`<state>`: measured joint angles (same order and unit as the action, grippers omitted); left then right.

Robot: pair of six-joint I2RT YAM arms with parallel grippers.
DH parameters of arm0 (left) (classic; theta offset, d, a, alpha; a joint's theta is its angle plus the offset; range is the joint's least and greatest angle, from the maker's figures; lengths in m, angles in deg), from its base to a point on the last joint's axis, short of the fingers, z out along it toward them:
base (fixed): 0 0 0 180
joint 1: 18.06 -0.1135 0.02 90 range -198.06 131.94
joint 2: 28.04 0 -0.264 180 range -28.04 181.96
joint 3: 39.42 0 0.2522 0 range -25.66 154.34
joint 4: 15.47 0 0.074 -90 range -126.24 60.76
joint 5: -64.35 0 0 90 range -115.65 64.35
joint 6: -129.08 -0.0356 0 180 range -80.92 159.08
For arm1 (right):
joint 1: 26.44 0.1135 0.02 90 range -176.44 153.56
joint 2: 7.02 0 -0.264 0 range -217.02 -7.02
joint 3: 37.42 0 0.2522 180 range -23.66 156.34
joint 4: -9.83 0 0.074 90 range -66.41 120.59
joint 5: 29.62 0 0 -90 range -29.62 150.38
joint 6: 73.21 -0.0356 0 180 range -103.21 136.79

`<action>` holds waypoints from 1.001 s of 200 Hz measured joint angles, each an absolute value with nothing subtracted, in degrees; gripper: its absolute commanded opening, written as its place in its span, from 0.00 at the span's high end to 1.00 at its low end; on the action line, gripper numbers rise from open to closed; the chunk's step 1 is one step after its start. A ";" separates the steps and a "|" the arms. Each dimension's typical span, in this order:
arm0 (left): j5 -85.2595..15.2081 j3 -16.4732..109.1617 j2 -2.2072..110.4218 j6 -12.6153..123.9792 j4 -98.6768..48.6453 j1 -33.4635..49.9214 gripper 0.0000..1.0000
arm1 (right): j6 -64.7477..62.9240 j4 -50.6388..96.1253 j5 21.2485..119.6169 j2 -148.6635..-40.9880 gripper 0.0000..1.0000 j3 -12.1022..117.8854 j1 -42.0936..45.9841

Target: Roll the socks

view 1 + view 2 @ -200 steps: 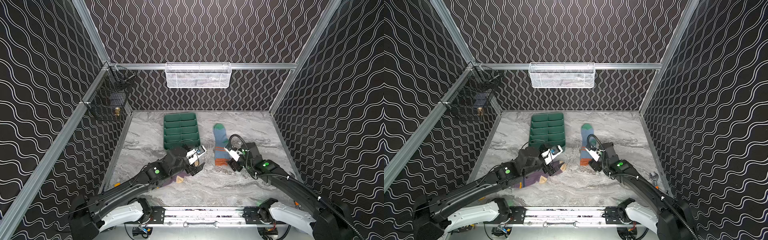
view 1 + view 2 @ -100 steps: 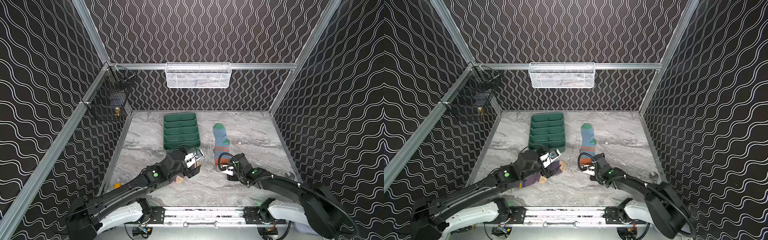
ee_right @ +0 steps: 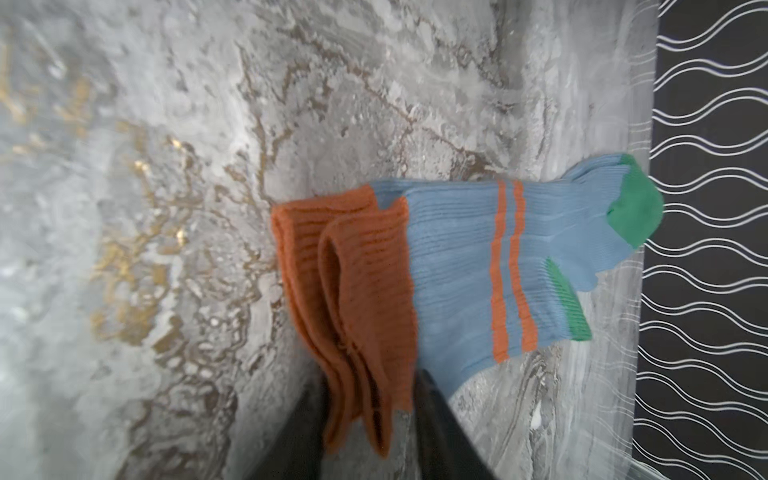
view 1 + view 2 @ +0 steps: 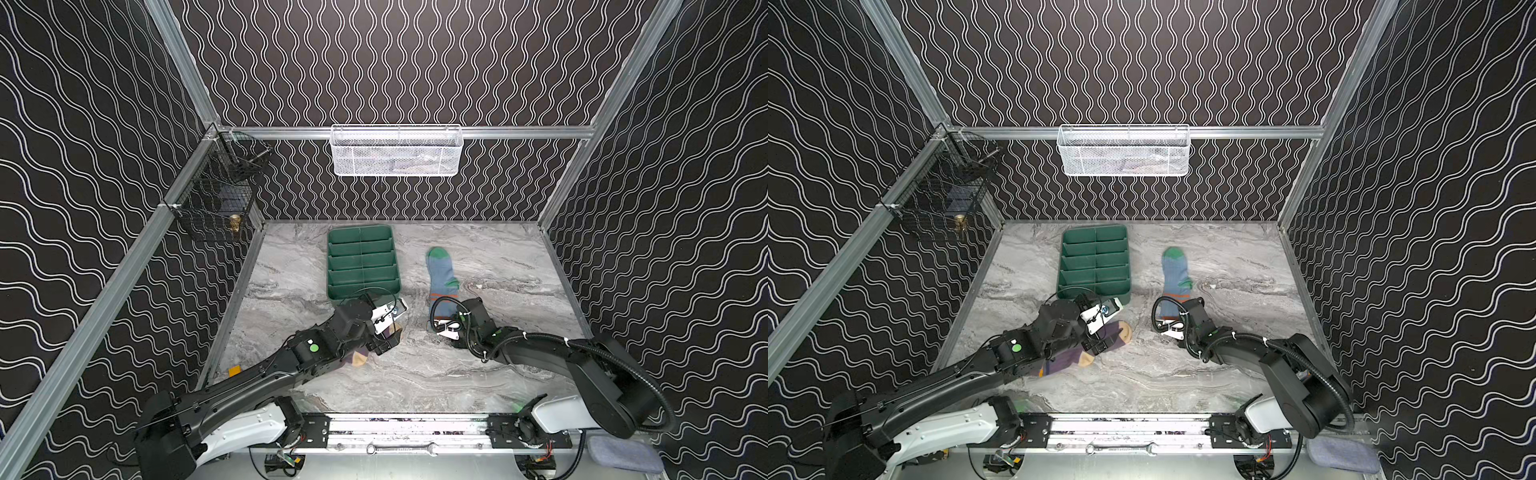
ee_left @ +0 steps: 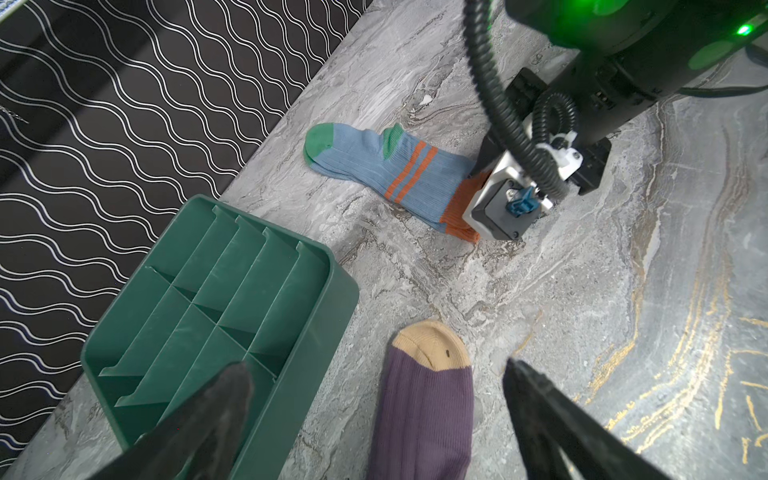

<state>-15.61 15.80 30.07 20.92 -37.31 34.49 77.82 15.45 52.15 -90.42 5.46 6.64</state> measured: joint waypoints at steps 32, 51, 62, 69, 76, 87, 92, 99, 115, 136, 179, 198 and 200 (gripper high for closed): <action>-15.83 15.99 30.29 20.90 -37.07 34.52 0.02 | 78.09 18.51 53.07 -91.62 1.00 7.12 6.62; -15.83 15.99 30.14 19.85 -36.57 34.52 0.03 | 78.28 20.61 54.05 -91.49 1.00 7.93 6.80; -15.87 15.99 29.74 18.91 -36.13 34.54 0.03 | 78.24 23.08 55.19 -91.21 1.00 8.81 6.95; -16.05 15.99 29.42 17.78 -35.72 34.54 0.04 | 78.15 24.98 56.02 -91.10 1.00 9.48 7.01; -16.33 15.99 29.07 17.01 -35.28 34.56 0.04 | 77.67 27.06 57.00 -91.08 1.00 10.36 7.06; -16.94 16.30 28.50 15.37 -34.97 34.58 0.04 | 77.21 30.01 58.71 -91.03 1.00 11.50 7.17; -16.97 16.58 28.26 14.43 -34.89 34.65 0.04 | 77.08 31.63 59.60 -91.05 1.00 12.13 7.21; -17.18 17.04 27.95 13.30 -34.82 34.69 0.04 | 76.10 33.94 61.00 -91.16 1.00 13.11 7.21; -17.53 18.44 27.23 10.58 -34.80 34.89 0.06 | 74.52 39.14 64.43 -92.06 1.00 15.69 7.21; -18.58 20.08 27.01 7.46 -34.67 35.19 0.10 | 72.73 44.78 68.28 -93.87 1.00 18.56 7.21; -22.26 18.24 28.28 -0.82 -36.26 38.76 0.10 | 69.78 53.11 74.86 -100.39 1.00 25.99 4.94; -21.88 17.57 30.31 -4.96 -36.90 42.67 0.10 | 68.82 57.15 77.72 -103.51 1.00 29.46 3.34; -21.67 17.43 30.57 -5.46 -36.85 43.15 0.10 | 68.84 57.46 77.85 -103.75 1.00 29.72 3.23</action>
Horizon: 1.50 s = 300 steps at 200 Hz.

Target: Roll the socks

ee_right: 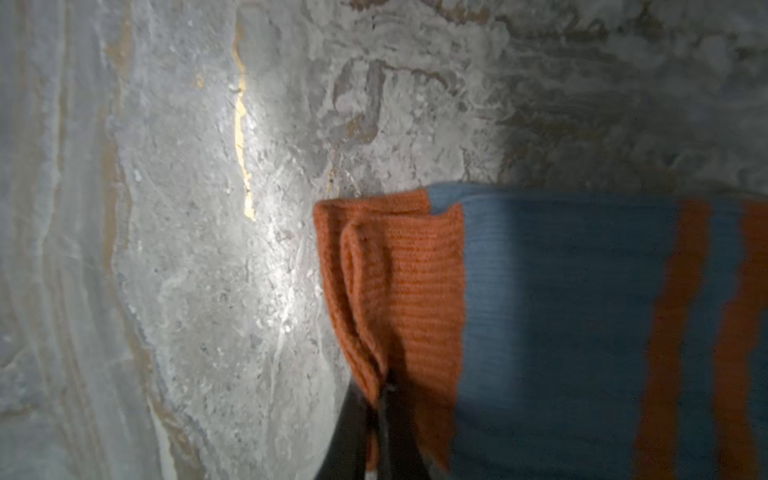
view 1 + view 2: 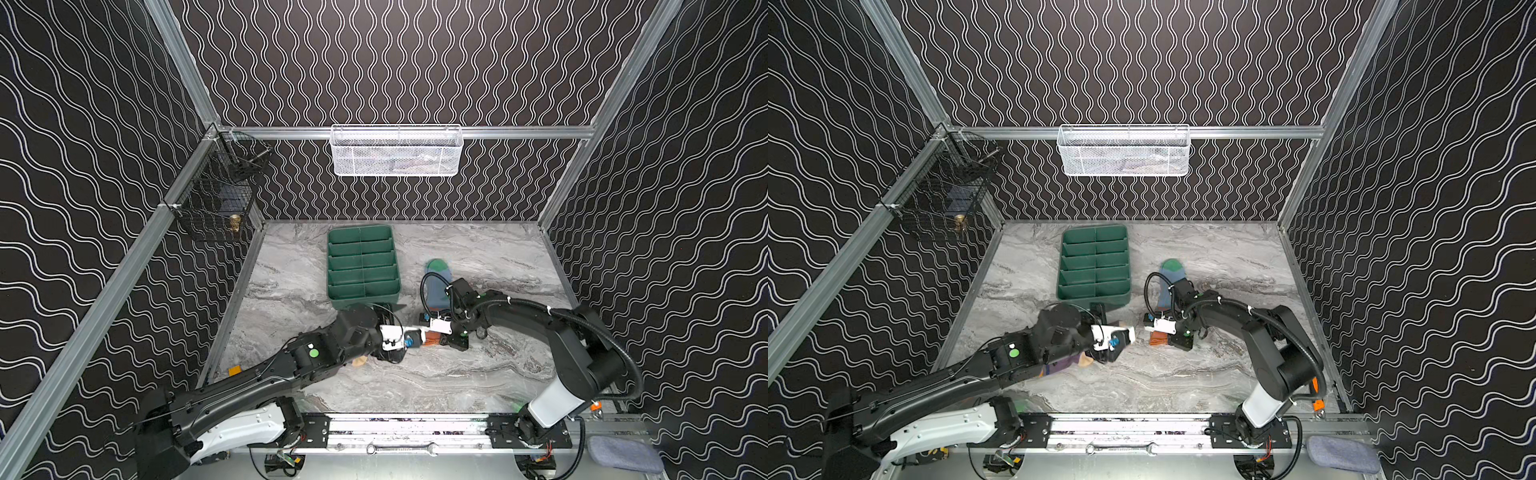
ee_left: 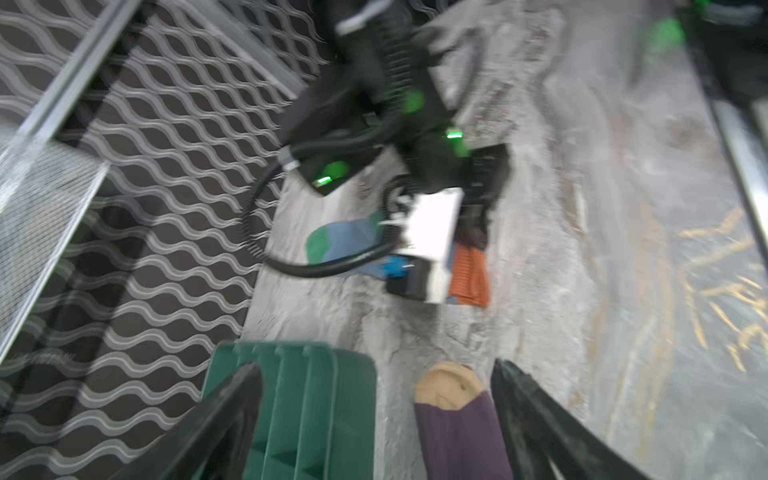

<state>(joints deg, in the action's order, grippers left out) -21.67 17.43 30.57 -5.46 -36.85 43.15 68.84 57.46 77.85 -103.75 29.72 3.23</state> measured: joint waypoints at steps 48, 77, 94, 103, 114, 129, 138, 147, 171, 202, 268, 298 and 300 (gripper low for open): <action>-14.50 9.61 40.85 -15.82 -27.91 52.05 0.11 | 69.15 60.32 81.88 -106.42 1.00 31.93 0.79; -11.85 7.97 50.33 -18.14 -15.94 52.99 0.12 | 69.28 61.07 83.52 -107.69 1.00 32.63 -0.09; -11.15 8.21 55.60 -18.20 -10.14 52.72 0.14 | 69.32 61.53 84.15 -108.26 1.00 33.09 -0.13; -11.52 9.22 58.27 -18.20 -8.29 52.22 0.16 | 69.32 61.70 84.39 -108.47 1.00 33.31 -0.20; -11.81 10.59 60.74 -17.79 -6.49 51.37 0.16 | 69.32 61.99 84.56 -108.69 1.00 33.55 -0.24; -11.96 11.66 63.86 -16.58 -3.00 50.36 0.18 | 69.34 62.05 85.13 -108.87 1.00 33.68 -0.24; -11.96 11.77 65.35 -16.56 -1.75 49.99 0.19 | 69.36 62.05 85.33 -108.87 1.00 33.68 -0.24; -12.14 11.77 66.75 -16.54 -0.94 49.77 0.20 | 69.36 62.05 85.37 -108.82 1.00 33.68 -0.24; -11.96 11.75 69.76 -16.56 1.24 48.88 0.22 | 69.74 61.74 85.33 -108.34 1.00 33.16 -0.24; -11.24 11.82 72.15 -16.15 2.99 47.17 0.29 | 69.80 61.37 85.05 -107.77 1.00 32.78 -0.20; -11.20 14.42 74.55 -13.13 1.48 44.11 0.40 | 69.78 60.65 84.17 -105.26 1.00 30.14 -0.20; -11.61 16.04 75.86 -11.84 0.85 44.09 0.43 | 69.78 61.77 84.52 -106.44 1.00 31.49 -0.20; -11.63 16.15 75.88 -11.80 0.74 44.09 0.43 | 69.78 61.79 84.70 -106.53 1.00 31.58 -0.18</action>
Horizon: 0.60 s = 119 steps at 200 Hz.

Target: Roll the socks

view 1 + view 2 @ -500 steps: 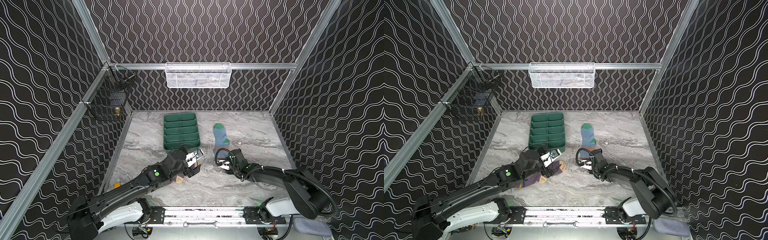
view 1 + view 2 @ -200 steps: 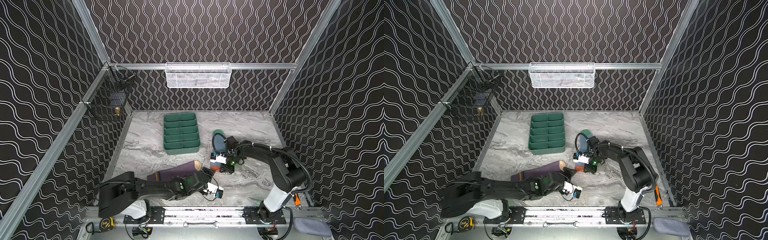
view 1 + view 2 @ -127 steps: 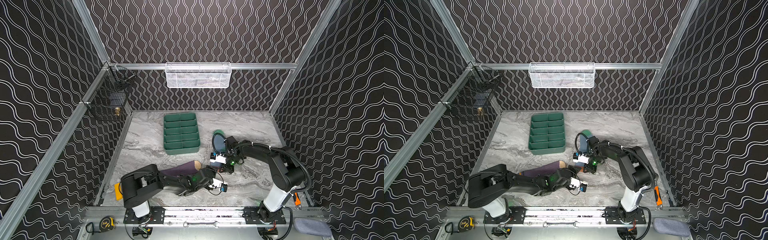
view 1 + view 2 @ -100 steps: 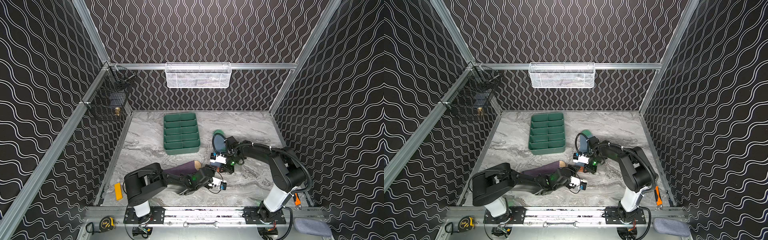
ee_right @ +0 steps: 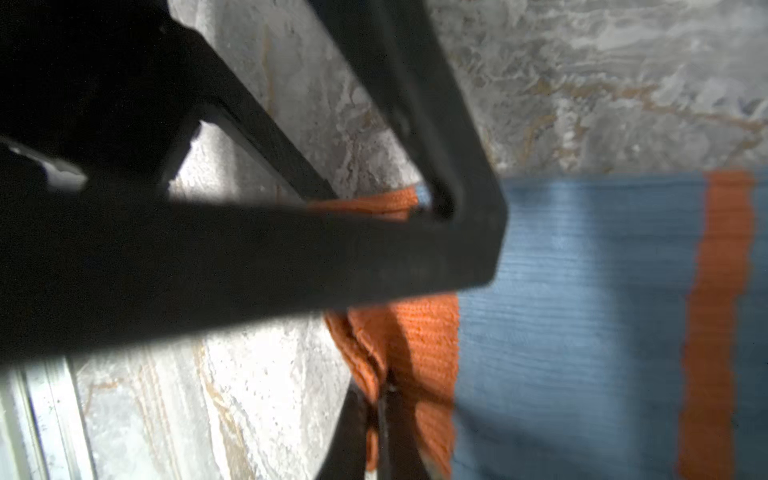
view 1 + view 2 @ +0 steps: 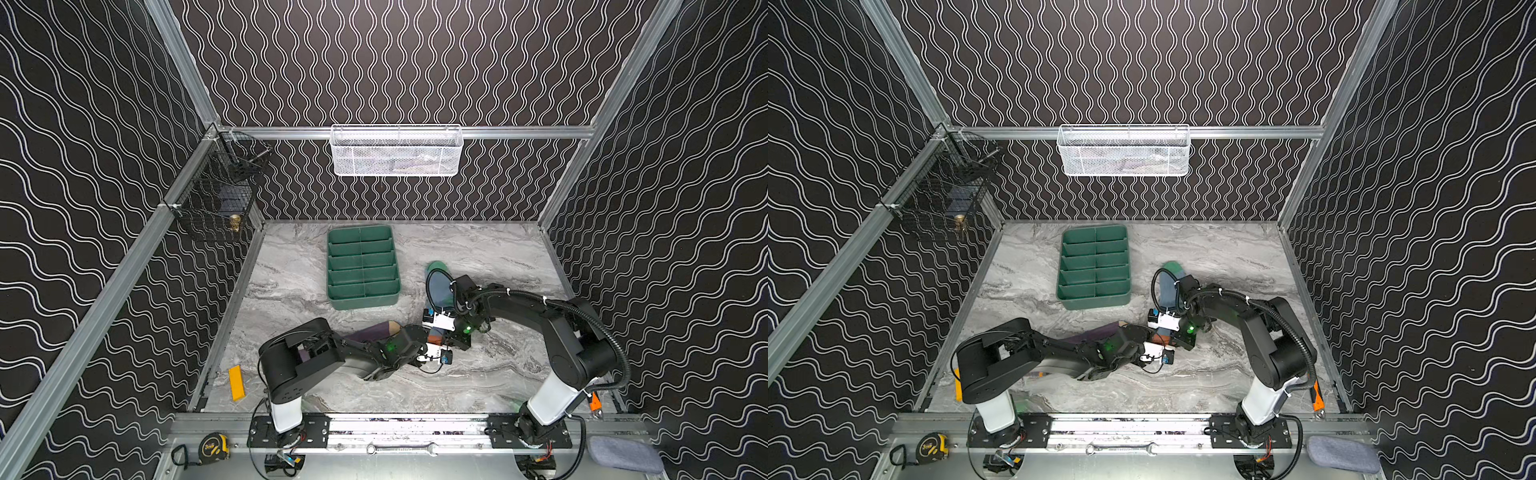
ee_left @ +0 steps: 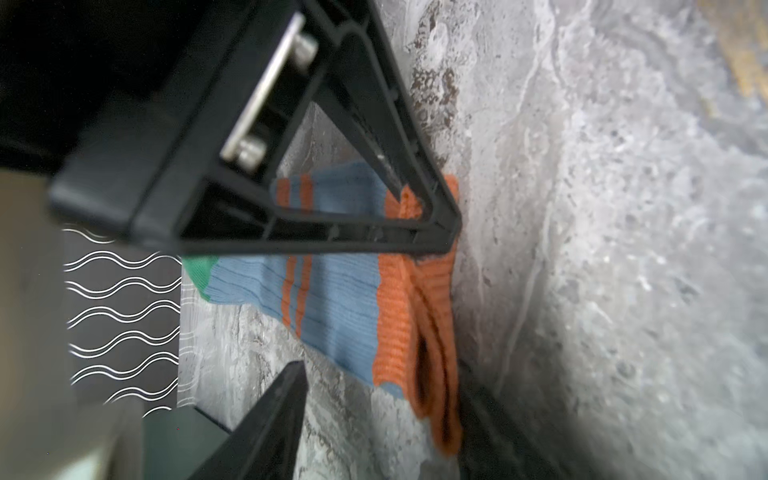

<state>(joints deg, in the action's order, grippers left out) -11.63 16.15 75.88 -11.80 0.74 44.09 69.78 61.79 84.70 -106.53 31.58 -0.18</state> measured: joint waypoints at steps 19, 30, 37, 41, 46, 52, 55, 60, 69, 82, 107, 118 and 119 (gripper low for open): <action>-12.33 16.84 76.23 -10.73 -0.15 44.09 0.48 | 69.78 62.14 84.91 -106.94 1.00 31.98 -0.13; -12.46 17.28 76.69 -10.59 -0.37 44.13 0.54 | 69.78 62.20 85.05 -107.01 1.00 32.06 -0.13; -12.46 17.59 77.00 -10.42 -0.57 44.13 0.56 | 69.78 62.25 85.07 -107.01 1.00 32.11 -0.13; -12.55 17.72 77.15 -10.33 -0.68 44.13 0.57 | 69.76 62.27 85.09 -107.03 1.00 32.13 -0.13; -12.66 17.85 77.28 -10.18 -0.85 44.13 0.59 | 69.76 62.33 85.09 -107.03 1.00 32.19 -0.13; -12.68 18.07 77.41 -9.92 -1.12 44.16 0.62 | 69.76 62.36 85.11 -107.12 1.00 32.28 -0.13; -12.68 18.18 77.50 -9.63 -1.31 44.16 0.64 | 69.76 62.38 85.13 -107.16 1.00 32.33 -0.13; -12.68 18.40 77.63 -9.17 -1.64 44.18 0.66 | 69.76 62.40 85.15 -107.25 1.00 32.41 -0.13; -12.68 18.72 77.87 -9.02 -2.21 44.20 0.70 | 69.74 62.44 85.20 -107.38 1.00 32.63 -0.13; -12.68 19.18 78.20 -8.61 -2.89 44.26 0.74 | 69.74 62.42 85.20 -107.45 1.00 32.76 -0.13; -12.86 19.77 78.48 -7.34 -4.31 44.31 0.86 | 69.08 62.29 85.11 -107.42 1.00 32.92 -0.09; -12.84 20.17 78.48 -6.59 -5.44 44.31 0.97 | 69.01 62.01 85.02 -107.21 1.00 32.81 -0.09; -12.84 20.21 78.48 -6.51 -5.53 44.31 0.98 | 68.97 61.96 85.00 -107.14 1.00 32.76 -0.09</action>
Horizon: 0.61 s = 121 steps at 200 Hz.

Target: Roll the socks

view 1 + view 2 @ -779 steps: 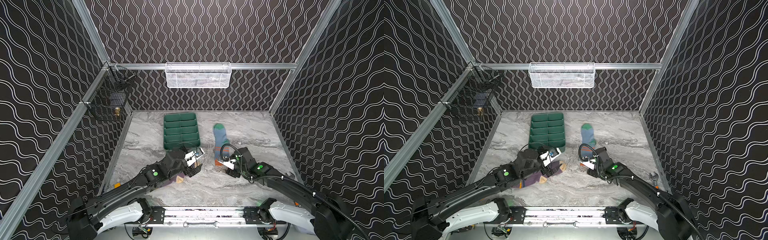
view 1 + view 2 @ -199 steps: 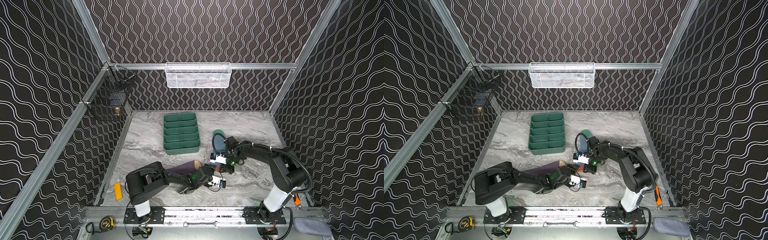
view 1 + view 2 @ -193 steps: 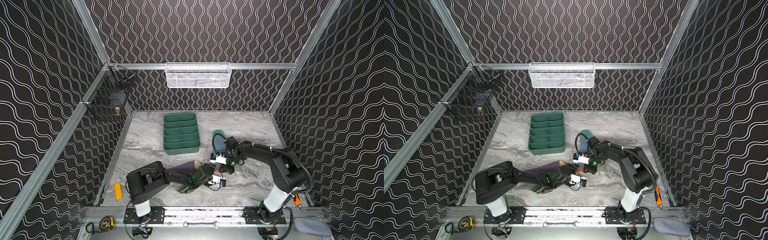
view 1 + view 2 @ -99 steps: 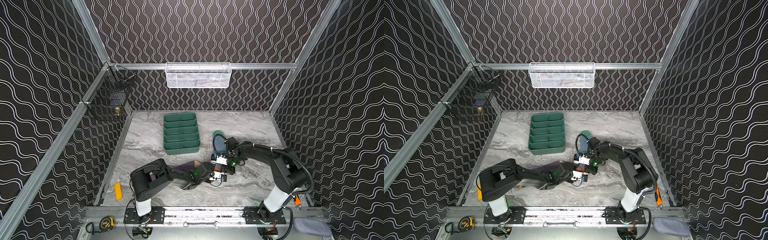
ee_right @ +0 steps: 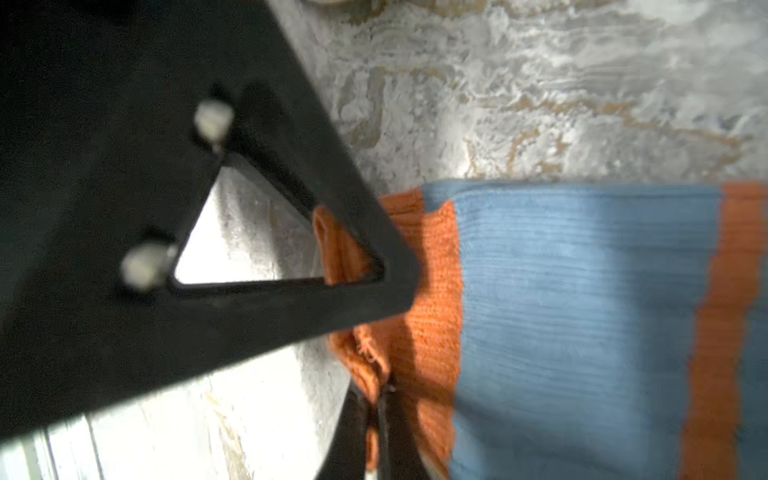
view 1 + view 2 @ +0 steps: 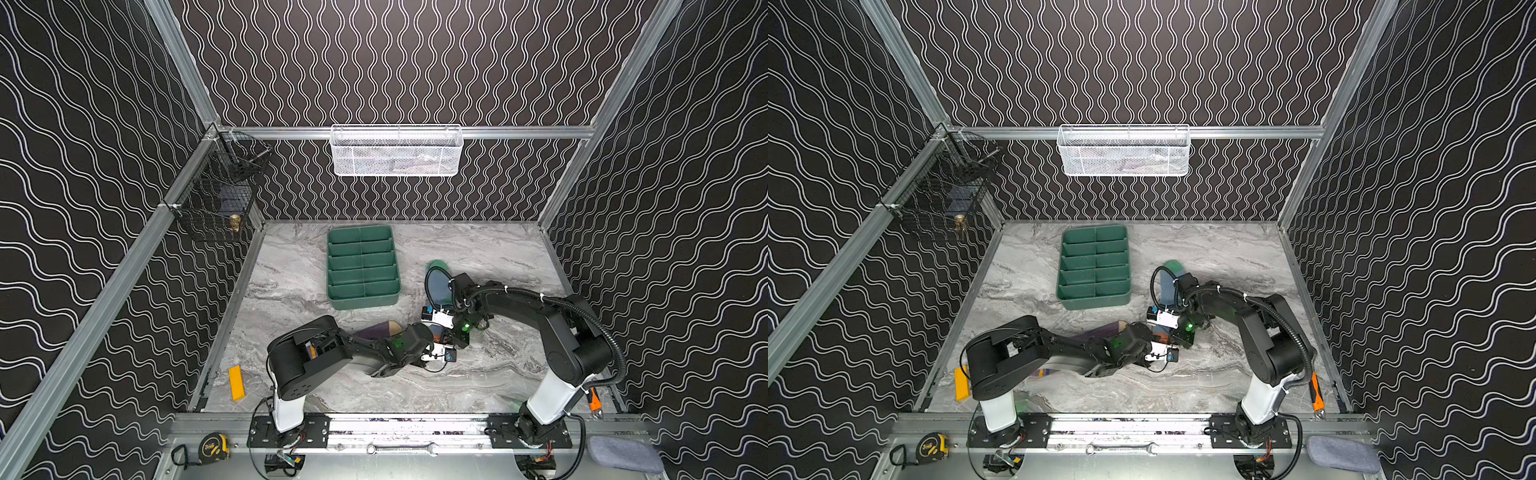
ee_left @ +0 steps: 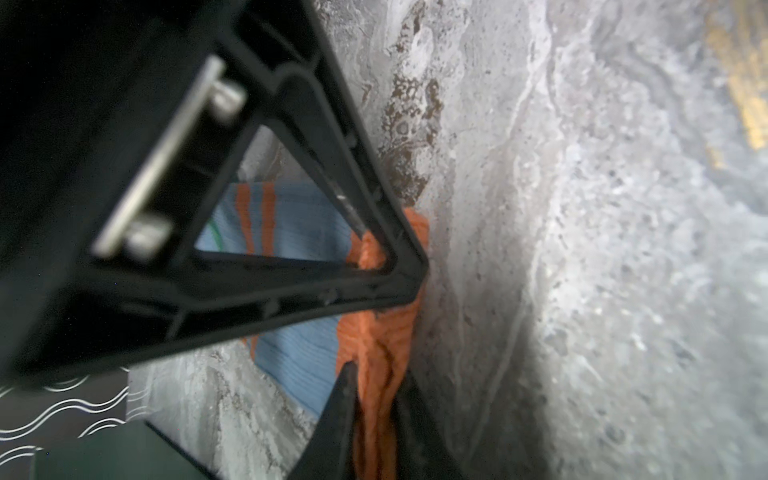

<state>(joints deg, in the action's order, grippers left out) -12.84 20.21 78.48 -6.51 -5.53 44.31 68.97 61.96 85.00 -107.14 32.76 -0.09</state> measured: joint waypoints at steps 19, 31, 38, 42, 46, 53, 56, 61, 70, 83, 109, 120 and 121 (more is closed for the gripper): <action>-12.40 23.55 79.34 -4.65 -10.45 44.31 1.00 | 68.91 60.52 83.82 -105.61 0.87 31.71 -0.09; -12.38 25.65 80.10 -3.97 -13.31 44.31 1.00 | 68.88 59.17 82.58 -104.34 0.80 31.10 -0.26; -12.38 26.53 80.36 -3.69 -14.62 44.31 1.00 | 68.93 58.14 81.85 -103.67 0.75 30.73 -0.26; -12.35 26.90 80.45 -3.36 -15.28 44.31 1.00 | 68.91 57.57 81.59 -103.27 0.71 30.53 -0.26; -12.35 27.20 80.50 -3.08 -15.83 44.31 1.00 | 68.91 56.98 81.35 -102.92 0.68 30.31 -0.26; -12.38 27.55 80.54 -2.64 -16.57 44.31 1.00 | 68.91 56.08 80.81 -102.22 0.66 29.88 -0.26; -12.38 27.64 80.54 -2.44 -16.81 44.29 1.00 | 68.91 55.73 80.63 -101.87 0.63 29.68 -0.26; -12.40 27.69 80.52 -2.07 -17.05 44.29 1.00 | 68.91 55.25 80.41 -101.39 0.52 29.40 -0.26; -12.49 27.75 80.36 -1.48 -17.62 44.16 1.00 | 68.80 54.07 80.00 -100.10 0.51 28.61 -0.26; -13.64 27.88 79.86 -0.39 -19.00 43.85 1.00 | 68.88 51.89 79.10 -97.79 0.50 27.23 -0.24; -15.52 29.11 78.42 2.15 -24.72 42.30 1.00 | 68.86 48.11 76.85 -89.90 0.49 22.90 -0.92; -16.79 30.72 78.35 3.15 -28.20 41.53 1.00 | 68.82 45.46 76.02 -86.16 0.48 20.63 -2.65; -16.94 30.88 78.38 3.22 -28.50 41.47 1.00 | 68.75 44.89 75.69 -85.55 0.48 20.22 -2.97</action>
